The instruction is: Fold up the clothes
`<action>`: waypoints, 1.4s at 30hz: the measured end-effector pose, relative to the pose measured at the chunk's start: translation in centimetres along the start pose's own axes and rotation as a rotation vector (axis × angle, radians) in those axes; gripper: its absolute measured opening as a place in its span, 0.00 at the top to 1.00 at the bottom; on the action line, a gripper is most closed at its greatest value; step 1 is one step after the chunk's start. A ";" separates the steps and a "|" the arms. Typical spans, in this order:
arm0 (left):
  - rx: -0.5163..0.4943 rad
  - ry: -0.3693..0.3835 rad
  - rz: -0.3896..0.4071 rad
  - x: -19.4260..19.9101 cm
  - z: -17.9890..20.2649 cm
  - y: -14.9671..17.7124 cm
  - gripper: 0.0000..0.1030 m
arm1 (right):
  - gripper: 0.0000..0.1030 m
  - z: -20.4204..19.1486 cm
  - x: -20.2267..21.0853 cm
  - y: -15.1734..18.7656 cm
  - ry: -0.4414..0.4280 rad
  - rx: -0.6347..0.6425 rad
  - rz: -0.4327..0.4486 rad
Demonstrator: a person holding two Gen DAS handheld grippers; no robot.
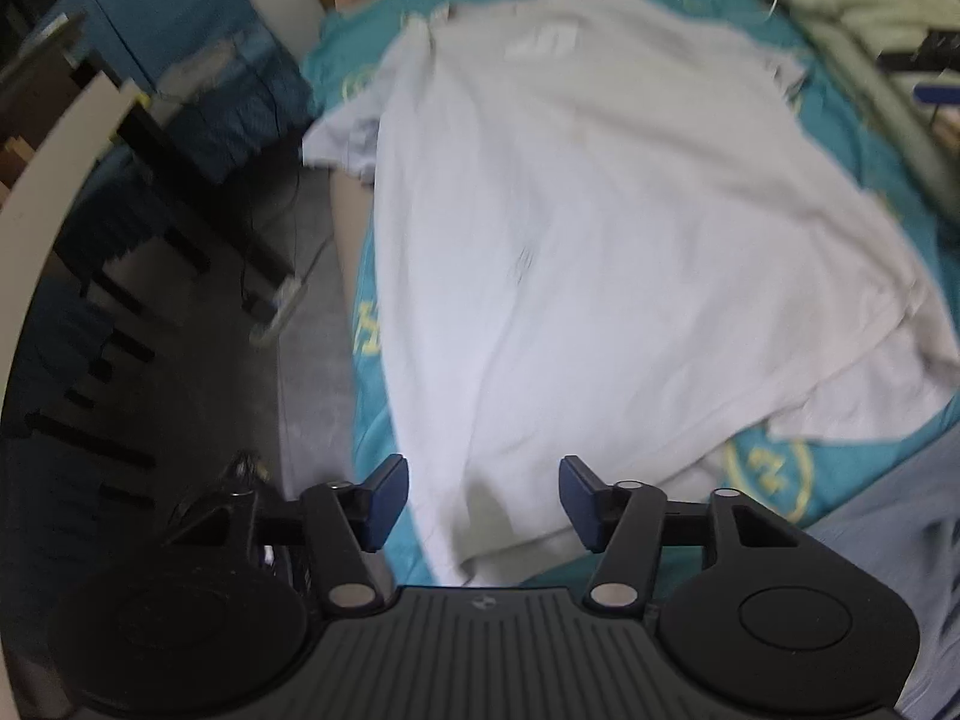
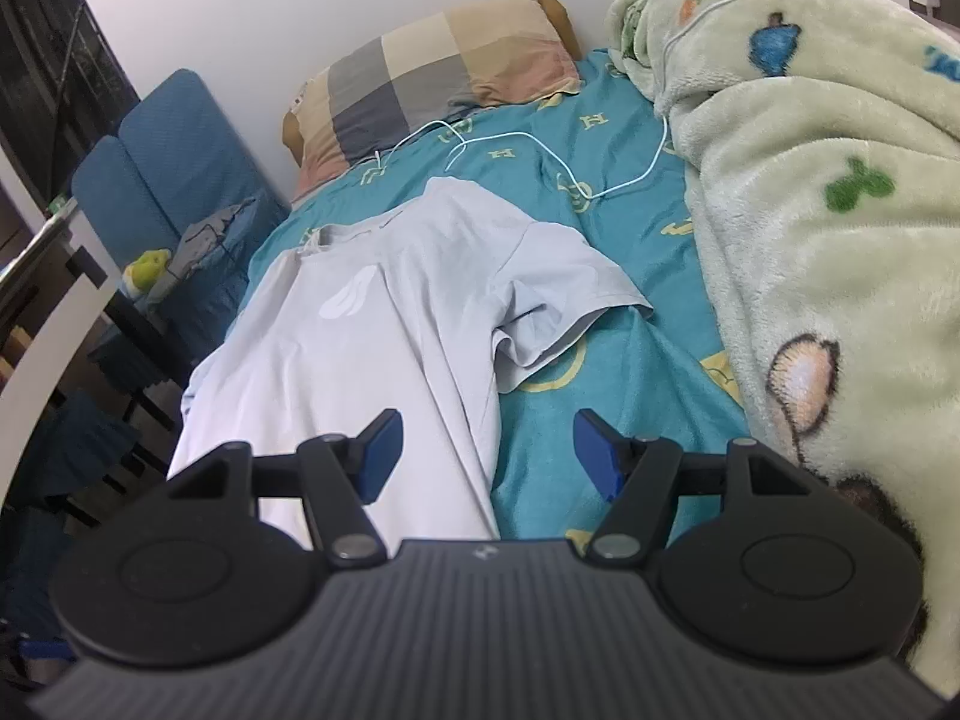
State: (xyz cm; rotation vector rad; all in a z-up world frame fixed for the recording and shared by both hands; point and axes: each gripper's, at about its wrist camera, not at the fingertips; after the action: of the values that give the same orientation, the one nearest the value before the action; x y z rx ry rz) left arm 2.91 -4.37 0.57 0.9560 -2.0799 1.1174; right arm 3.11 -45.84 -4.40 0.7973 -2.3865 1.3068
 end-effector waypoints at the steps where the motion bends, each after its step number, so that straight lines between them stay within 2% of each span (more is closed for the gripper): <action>1: 0.012 -0.004 0.039 0.7 0.6 -0.2 0.37 | 0.36 -0.1 -0.1 0.0 0.002 0.004 -0.002; 6: 0.143 0.042 0.187 2.1 3.4 -2.5 0.36 | 0.36 -0.1 -0.3 0.2 0.016 0.008 -0.005; 11: 0.206 0.069 0.290 0.7 6.7 -5.8 0.33 | 0.36 0.8 -0.7 0.3 0.014 -0.040 0.002; 14: 0.284 0.139 0.274 -2.2 7.9 -8.2 0.30 | 0.36 1.2 -1.2 0.3 0.020 -0.060 0.006; 17: 0.351 0.142 0.250 -5.7 7.8 -9.5 0.30 | 0.36 1.9 -2.0 -0.1 0.016 -0.088 0.019; 21: 0.454 0.191 0.253 -9.0 5.9 -7.8 0.30 | 0.36 3.7 -4.4 -2.4 0.032 -0.156 0.006; 23: 0.506 0.216 0.254 -10.7 4.9 -6.8 0.30 | 0.36 4.3 -5.9 -4.0 0.049 -0.138 -0.013; 25: 0.543 0.234 0.226 -12.1 4.3 -6.6 0.30 | 0.36 5.5 -7.7 -5.2 0.058 -0.140 -0.028; 28: 0.595 0.259 0.180 -14.1 3.4 -6.3 0.30 | 0.36 8.5 -10.9 -5.9 0.068 -0.247 -0.034; 31: 0.590 0.254 0.229 -14.5 3.7 -6.9 0.30 | 0.36 11.3 -14.1 -5.3 0.054 -0.347 -0.053; 35: 0.572 0.262 0.245 -15.4 4.8 -7.3 0.30 | 0.36 14.1 -16.6 -5.2 0.023 -0.444 0.007; 38: 0.586 0.274 0.210 -16.5 5.1 -7.2 0.30 | 0.57 14.9 -18.1 -5.6 0.023 -0.425 0.034; 39: 0.595 0.274 0.201 -16.7 5.0 -7.1 0.30 | 0.75 14.8 -18.3 -5.9 0.039 -0.403 0.040; 40: 0.605 0.274 0.192 -16.9 5.0 -6.9 0.30 | 0.84 14.6 -18.3 -6.3 0.061 -0.374 0.048; 42: 0.628 0.273 0.188 -17.1 4.8 -6.7 0.30 | 0.90 14.1 -17.7 -7.5 0.069 -0.305 0.105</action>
State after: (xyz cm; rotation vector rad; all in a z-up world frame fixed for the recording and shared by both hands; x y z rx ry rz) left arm 17.33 -5.73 -11.70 0.8211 -1.6421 1.9483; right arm 21.78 -55.27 -15.91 0.5374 -2.5166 0.9537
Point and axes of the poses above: each gripper's, at about its wrist camera, not at the fingertips, and x roughly against the way its jaws point, z to its right, y to its underside, and after that the axes turned 15 degrees about -y, right-handed
